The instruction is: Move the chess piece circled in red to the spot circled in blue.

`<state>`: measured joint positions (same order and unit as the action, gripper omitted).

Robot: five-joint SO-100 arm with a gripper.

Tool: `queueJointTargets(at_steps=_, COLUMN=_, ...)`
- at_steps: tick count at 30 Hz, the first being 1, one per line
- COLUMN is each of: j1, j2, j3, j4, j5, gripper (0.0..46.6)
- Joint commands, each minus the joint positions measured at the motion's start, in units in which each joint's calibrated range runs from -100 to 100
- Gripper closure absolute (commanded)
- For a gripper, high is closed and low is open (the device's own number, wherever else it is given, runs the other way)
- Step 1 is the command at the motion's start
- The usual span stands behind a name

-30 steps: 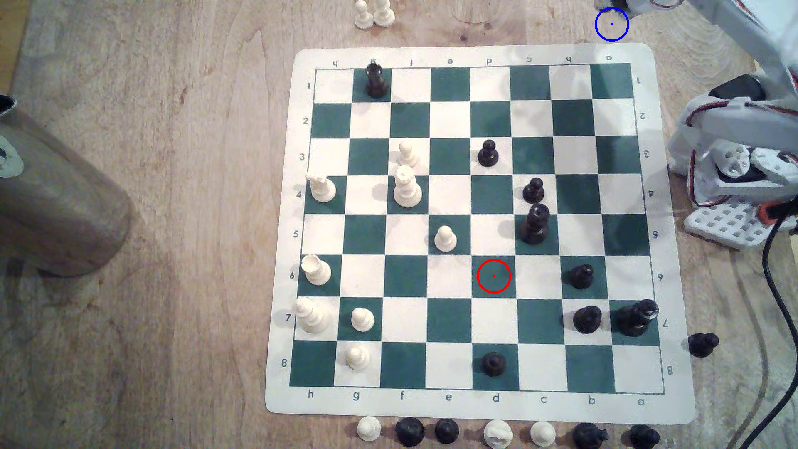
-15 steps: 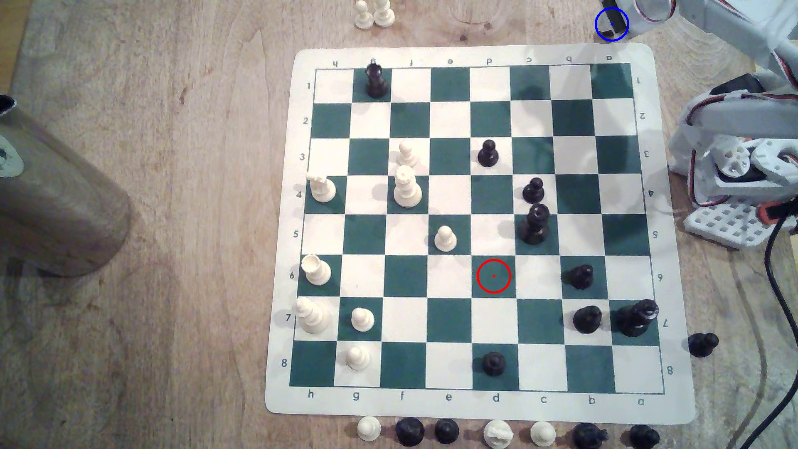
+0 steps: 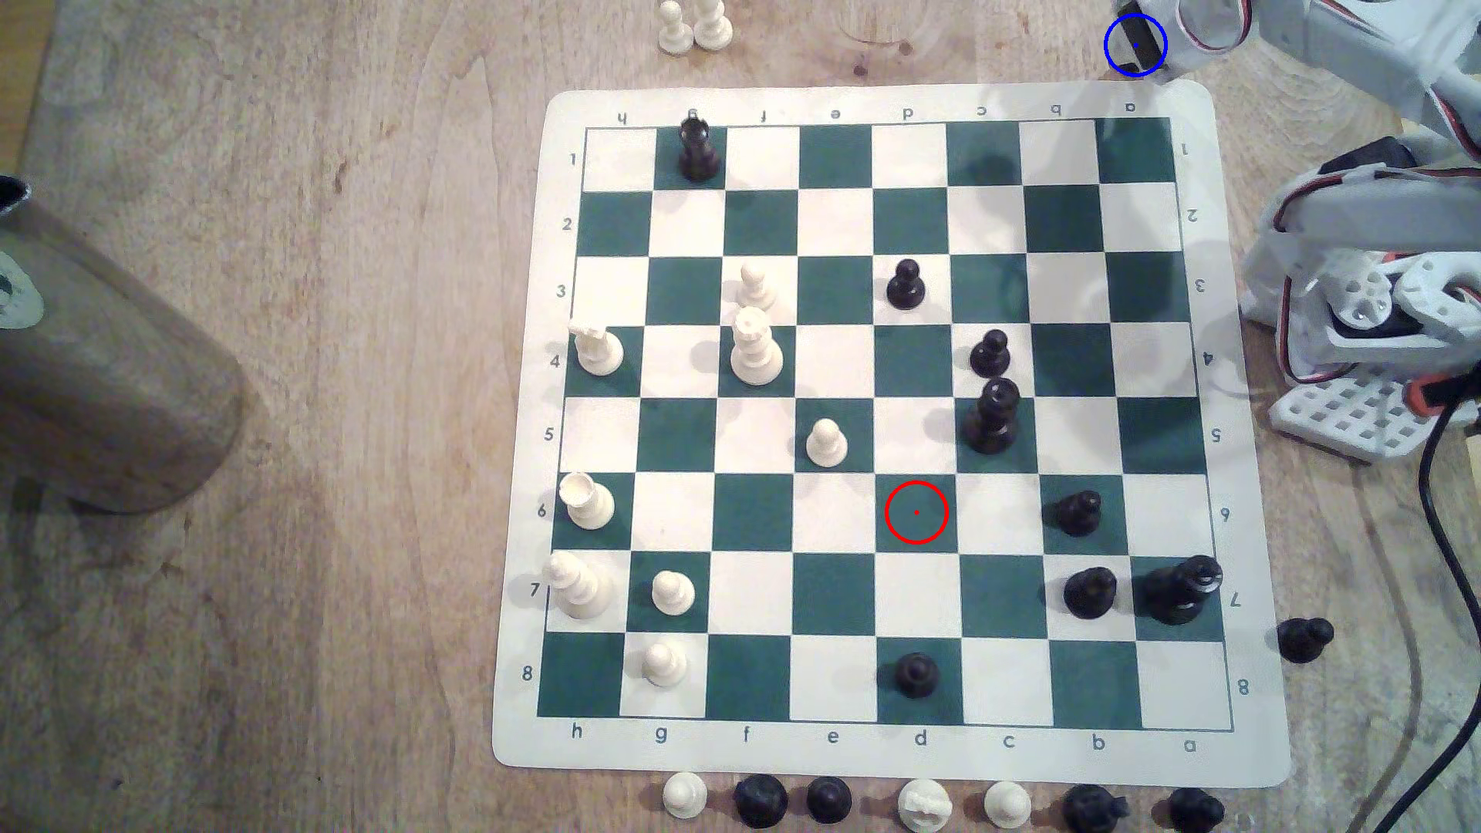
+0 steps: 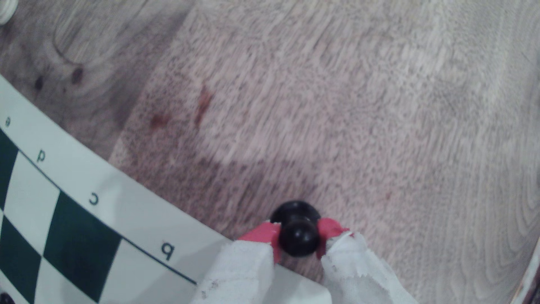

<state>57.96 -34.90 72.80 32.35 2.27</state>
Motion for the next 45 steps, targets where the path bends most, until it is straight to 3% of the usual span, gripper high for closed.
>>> queueJointTargets(at_steps=1, j1=1.05, j2=0.01, j3=3.18, j4=-8.03, j5=0.24, gripper=27.4)
queueJointTargets(at_steps=6, j1=2.07, j2=0.26, j3=4.27, j4=-9.83, j5=0.63, gripper=24.6)
queueJointTargets(at_steps=17, j1=2.77, j2=-0.67, j3=4.72, j4=-8.60, j5=1.07, gripper=24.1)
queueJointTargets(at_steps=25, j1=4.18, j2=-6.61, j3=4.54, j4=-0.74, j5=1.17, gripper=24.0)
queueJointTargets(at_steps=34, j1=3.63, j2=-21.13, j3=-2.08, j4=19.98, j5=1.17, gripper=25.2)
queueJointTargets(at_steps=39, j1=-1.37, j2=-26.31, j3=-8.97, j4=31.86, j5=0.29, gripper=27.5)
queueJointTargets(at_steps=45, j1=-20.30, j2=-25.71, j3=-26.74, j4=45.95, j5=-3.81, gripper=28.6)
